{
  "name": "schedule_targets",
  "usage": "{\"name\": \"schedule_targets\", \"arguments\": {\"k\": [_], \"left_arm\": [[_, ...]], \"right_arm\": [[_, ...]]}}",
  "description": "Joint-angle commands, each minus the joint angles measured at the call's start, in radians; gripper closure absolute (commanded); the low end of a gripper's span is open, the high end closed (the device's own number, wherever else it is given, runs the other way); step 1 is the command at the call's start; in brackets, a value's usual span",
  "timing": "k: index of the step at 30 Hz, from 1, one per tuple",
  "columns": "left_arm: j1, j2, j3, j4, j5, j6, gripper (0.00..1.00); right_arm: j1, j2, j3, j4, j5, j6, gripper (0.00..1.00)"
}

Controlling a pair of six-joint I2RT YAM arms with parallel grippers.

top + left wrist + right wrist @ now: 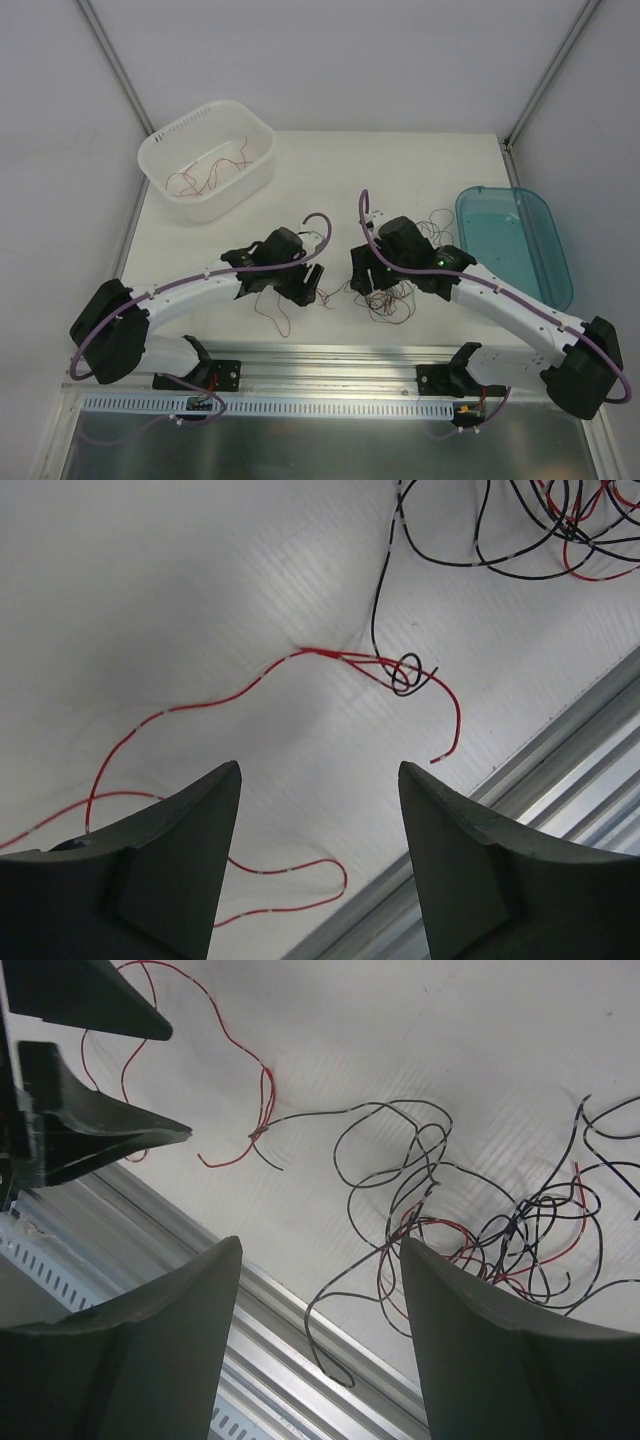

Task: Untangle the cables

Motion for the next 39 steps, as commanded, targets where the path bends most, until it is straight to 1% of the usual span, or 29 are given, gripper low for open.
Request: {"name": "schedule_targets", "arguments": {"k": [1,2,3,6,9,12,18,19,25,26,29,30,32,33,34,37,39], "left_arm": [[-0.032,0.046,0.053,0.11,-0.012,0.153,0.36],[-0.032,0.067,0.049,0.157,0.002,0.173,0.35],[-0.032,0.077,0.048,0.182,0.033,0.206,0.34],[-0.032,0.114,0.033,0.251,0.062,0.283,0.33],[-0.032,0.158,0.033,0.279,0.081,0.35,0.32],[-0.032,0.204,0.046,0.285,0.136,0.381,0.31],[-0.032,0.285,0.085,0.285,0.2,0.368,0.37],[-0.034,0.293,0.094,0.283,0.203,0.365,0.4],[-0.034,0.325,0.125,0.285,0.235,0.349,0.48],[-0.034,0.336,0.128,0.285,0.24,0.348,0.5],[-0.035,0.351,0.135,0.285,0.257,0.34,0.64],[-0.035,0.351,0.137,0.285,0.26,0.338,0.73],[-0.035,0.344,0.138,0.285,0.268,0.335,0.81],[-0.035,0.339,0.135,0.285,0.268,0.331,0.88],[-0.035,0.329,0.134,0.285,0.268,0.328,0.89],[-0.035,0.309,0.125,0.285,0.275,0.306,1.0],[-0.035,0.29,0.122,0.285,0.277,0.28,1.0]], "right_arm": [[0.007,-0.055,-0.009,0.044,0.007,0.02,0.32],[0.006,-0.067,-0.013,0.045,0.012,0.018,0.32],[0.006,-0.073,-0.021,0.047,0.015,0.02,0.32],[0.006,-0.098,-0.03,0.048,0.027,0.018,0.31],[0.006,-0.134,-0.04,0.045,0.041,0.014,0.24],[0.006,-0.171,-0.05,0.042,0.06,0.011,0.21],[0.004,-0.233,-0.075,0.015,0.121,0.004,0.19],[0.006,-0.242,-0.076,0.008,0.129,0.004,0.19],[0.006,-0.262,-0.093,-0.004,0.138,0.006,0.19],[0.004,-0.265,-0.095,-0.004,0.138,0.004,0.19],[0.006,-0.266,-0.095,-0.008,0.141,0.006,0.19],[0.006,-0.263,-0.093,-0.01,0.141,0.006,0.19],[0.006,-0.266,-0.093,-0.012,0.138,0.006,0.19],[0.006,-0.265,-0.093,-0.013,0.135,0.006,0.19],[0.006,-0.263,-0.09,-0.013,0.129,0.007,0.19],[0.004,-0.26,-0.086,-0.01,0.123,0.012,0.2],[0.004,-0.26,-0.086,-0.007,0.12,0.02,0.2]]}}
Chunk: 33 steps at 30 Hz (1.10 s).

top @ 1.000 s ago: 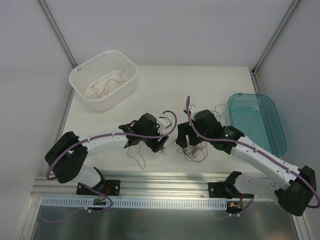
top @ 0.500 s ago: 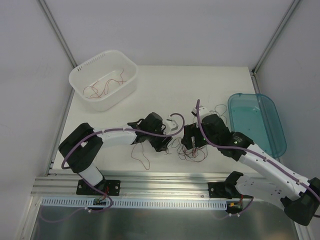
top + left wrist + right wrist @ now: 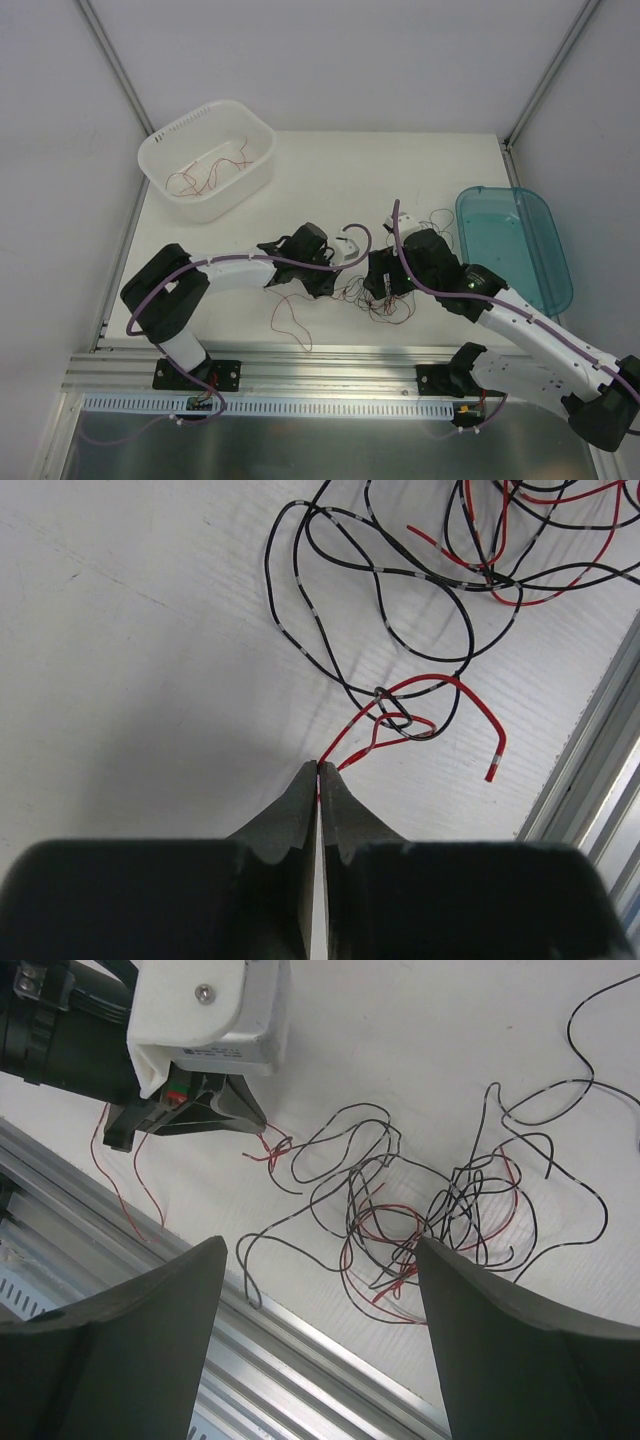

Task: Untangle the cables

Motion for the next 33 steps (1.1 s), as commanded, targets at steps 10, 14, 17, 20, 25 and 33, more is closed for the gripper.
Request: {"name": "schedule_targets", "arguments": {"k": [10,14,17,20,25,33], "left_arm": [[-0.008,-0.206,-0.042,-0.03,-0.116,-0.318,1.0],[-0.01,-0.265,-0.055,-0.101,-0.136,-0.43,1.0],[-0.01,-0.306,-0.053,-0.155,-0.152,-0.472,1.0],[-0.01,-0.337,-0.056,-0.191,-0.166,-0.49,1.0],[-0.01,-0.358,-0.061,-0.224,-0.176,-0.524,1.0],[-0.01,-0.397,-0.059,-0.254,-0.228,-0.587,1.0]], "right_arm": [[0.018,0.017,-0.051,0.168,-0.128,0.132,0.22],[0.041,0.093,-0.045,0.239,-0.137,0.139,0.26],[0.056,0.132,-0.045,0.3,-0.142,0.155,0.29],[0.065,0.163,-0.057,0.369,-0.149,0.162,0.33],[0.078,0.225,-0.066,0.458,-0.182,0.176,0.36],[0.081,0.256,-0.14,0.592,-0.215,0.17,0.44]]}}
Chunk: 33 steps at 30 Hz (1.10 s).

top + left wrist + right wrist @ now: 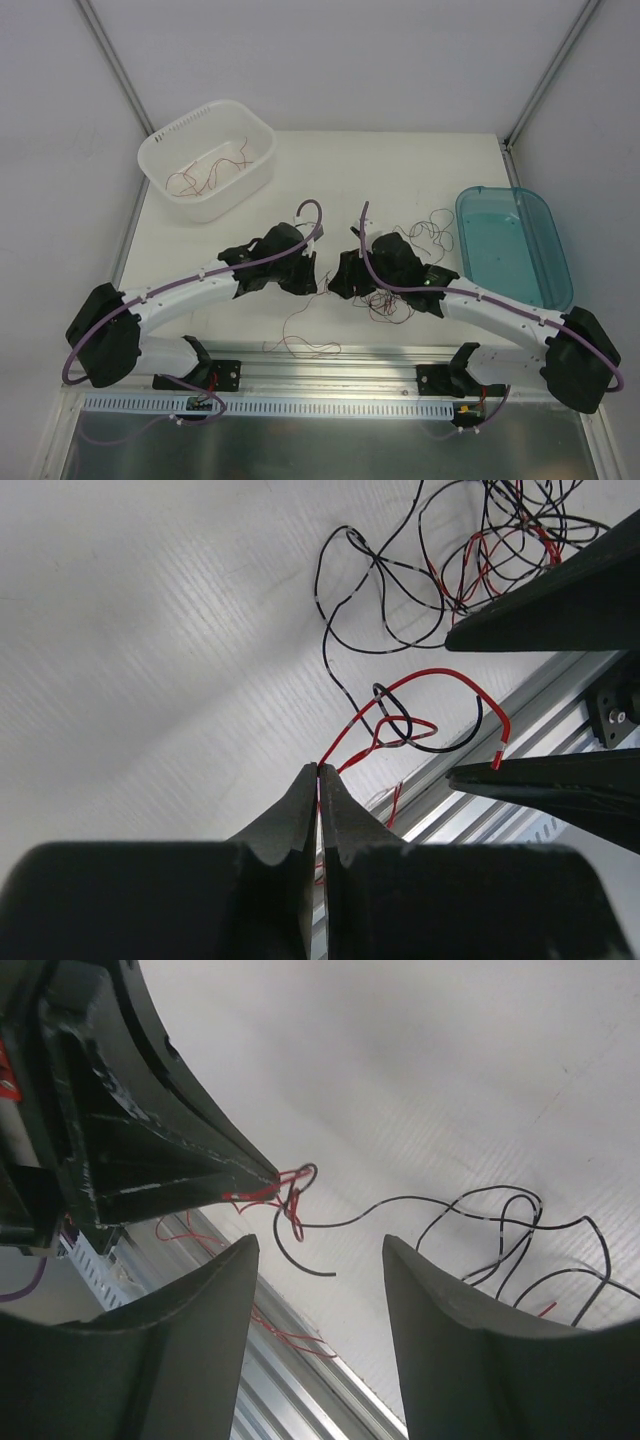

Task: Untangle the cables

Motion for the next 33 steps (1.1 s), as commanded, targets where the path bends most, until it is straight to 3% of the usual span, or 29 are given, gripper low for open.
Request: {"name": "schedule_targets", "arguments": {"k": [1,8,16,33], "left_arm": [[-0.01,-0.057,0.001,-0.032,-0.066,-0.068,1.0],[-0.01,-0.079,-0.002,-0.034,-0.061,-0.115,1.0],[-0.01,-0.083,-0.014,-0.043,-0.069,-0.128,1.0],[-0.012,-0.054,0.004,-0.08,-0.127,-0.146,1.0]], "right_arm": [[0.004,0.002,-0.046,0.135,-0.045,0.013,0.45],[0.004,0.025,-0.098,0.284,-0.093,0.026,0.52],[0.006,0.01,-0.097,0.301,-0.114,-0.009,0.54],[0.026,-0.004,-0.015,0.258,-0.153,-0.047,0.81]]}}
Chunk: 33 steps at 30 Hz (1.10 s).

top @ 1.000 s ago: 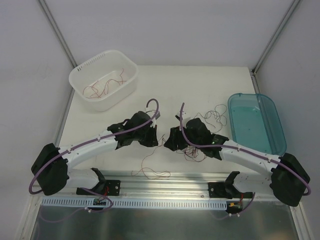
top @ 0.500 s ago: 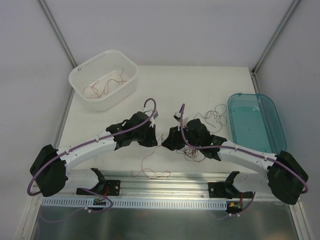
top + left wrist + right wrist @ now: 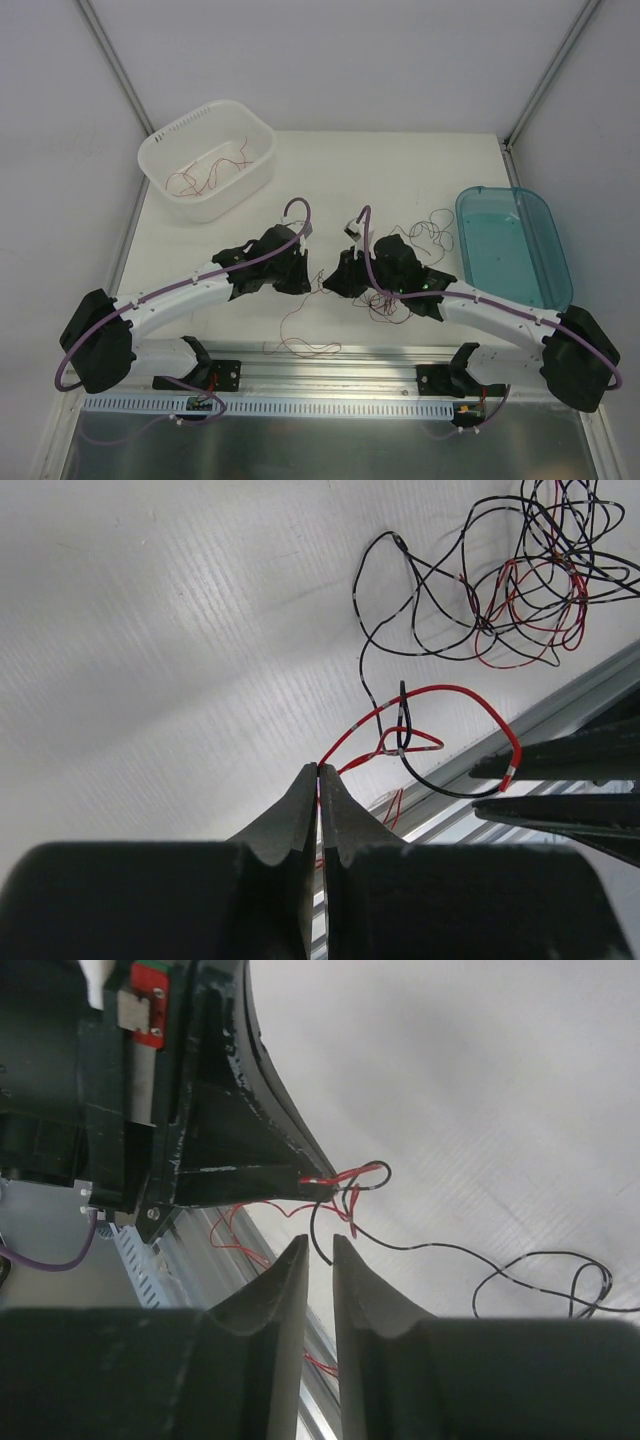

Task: Untangle the cables

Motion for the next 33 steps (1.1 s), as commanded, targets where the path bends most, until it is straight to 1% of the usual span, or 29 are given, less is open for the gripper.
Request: {"name": "schedule_targets", "arguments": {"k": [1,2,8,13,16,17,21,23,27,29,30,31,33], "left_arm": [[-0.01,0.001,0.016,-0.021,-0.03,-0.021,1.0],[-0.01,0.002,0.019,-0.022,-0.035,-0.022,1.0],[-0.015,0.002,0.038,-0.041,-0.05,-0.033,1.0],[-0.027,-0.002,0.044,-0.044,-0.061,-0.056,1.0],[-0.053,-0.01,0.053,-0.042,-0.067,-0.056,1.0],[-0.059,-0.013,0.055,-0.044,-0.09,-0.052,1.0],[-0.064,-0.027,0.03,-0.044,-0.122,-0.05,1.0],[-0.064,-0.032,0.007,-0.044,-0.134,-0.053,1.0],[-0.065,-0.042,-0.016,-0.044,-0.119,-0.041,1.0],[-0.08,-0.056,-0.019,-0.042,-0.119,-0.009,1.0],[-0.09,-0.061,-0.019,-0.042,-0.119,0.005,1.0],[-0.099,-0.067,-0.019,-0.042,-0.122,0.036,1.0],[-0.125,-0.085,-0.016,-0.042,-0.124,0.082,1.0]], "right_arm": [[0.017,-0.004,0.064,0.031,-0.034,-0.022,0.84],[0.024,0.001,0.07,0.029,-0.034,-0.024,0.87],[0.057,0.061,0.108,0.04,-0.036,-0.022,0.95],[0.084,0.107,0.135,0.063,-0.019,-0.004,1.0],[0.087,0.127,0.139,0.078,0.021,0.022,0.99],[0.087,0.127,0.139,0.077,0.031,0.025,0.99],[0.089,0.069,0.136,0.048,0.109,0.018,0.99],[0.087,0.027,0.127,0.008,0.155,0.001,0.99],[0.083,-0.074,0.122,-0.096,0.324,-0.036,0.99],[0.066,-0.12,0.128,-0.156,0.358,-0.042,0.99],[0.058,-0.129,0.133,-0.179,0.386,-0.041,0.99],[0.042,-0.14,0.144,-0.236,0.395,-0.039,0.99],[0.028,-0.14,0.174,-0.282,0.403,-0.039,0.99]]}}
